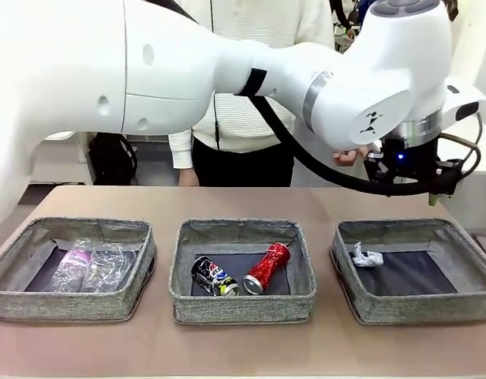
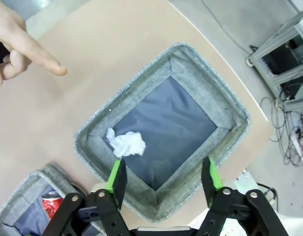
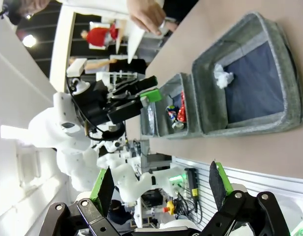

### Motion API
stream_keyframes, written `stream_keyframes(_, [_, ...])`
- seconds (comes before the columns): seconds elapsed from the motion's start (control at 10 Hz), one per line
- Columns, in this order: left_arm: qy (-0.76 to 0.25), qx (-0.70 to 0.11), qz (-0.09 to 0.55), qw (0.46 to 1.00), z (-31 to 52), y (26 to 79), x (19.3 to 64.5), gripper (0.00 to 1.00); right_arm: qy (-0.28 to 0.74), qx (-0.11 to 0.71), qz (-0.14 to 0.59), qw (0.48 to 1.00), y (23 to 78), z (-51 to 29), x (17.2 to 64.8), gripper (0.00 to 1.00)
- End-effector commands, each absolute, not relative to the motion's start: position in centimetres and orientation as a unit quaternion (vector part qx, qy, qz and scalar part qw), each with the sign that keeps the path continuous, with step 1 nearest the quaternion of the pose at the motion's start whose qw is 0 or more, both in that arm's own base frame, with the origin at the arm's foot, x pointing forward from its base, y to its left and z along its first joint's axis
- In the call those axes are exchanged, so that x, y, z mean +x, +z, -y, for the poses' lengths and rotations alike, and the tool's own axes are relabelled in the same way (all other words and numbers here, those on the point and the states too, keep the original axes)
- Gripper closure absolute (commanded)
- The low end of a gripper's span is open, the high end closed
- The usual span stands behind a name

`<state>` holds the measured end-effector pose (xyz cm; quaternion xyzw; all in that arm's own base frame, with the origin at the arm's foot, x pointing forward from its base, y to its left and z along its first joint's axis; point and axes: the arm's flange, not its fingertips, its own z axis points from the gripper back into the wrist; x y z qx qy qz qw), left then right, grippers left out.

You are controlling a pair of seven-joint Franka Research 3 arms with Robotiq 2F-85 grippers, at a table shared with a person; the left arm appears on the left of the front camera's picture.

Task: Sort the waste into the appropriate baskets.
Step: Place the picked waste into the Fabric basket indicated by the person.

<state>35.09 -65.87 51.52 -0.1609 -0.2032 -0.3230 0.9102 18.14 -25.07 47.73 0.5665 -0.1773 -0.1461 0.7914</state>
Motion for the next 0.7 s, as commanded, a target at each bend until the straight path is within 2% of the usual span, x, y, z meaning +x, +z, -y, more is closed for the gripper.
stream_keyframes(0.0, [-0.316,-0.151,0.216,0.912,64.8,52.8,35.5,0.00,-0.136,0.564,0.176,0.795,47.8,25.2,17.8,0.00])
stream_keyframes(0.3, [-0.318,-0.153,0.192,0.916,59.5,55.5,34.9,0.00,-0.166,0.554,0.196,0.792,47.6,24.7,18.9,0.00])
stream_keyframes(0.6, [-0.210,-0.166,0.130,0.955,44.2,60.9,35.7,0.00,-0.056,0.599,0.163,0.782,49.2,19.9,25.1,0.00])
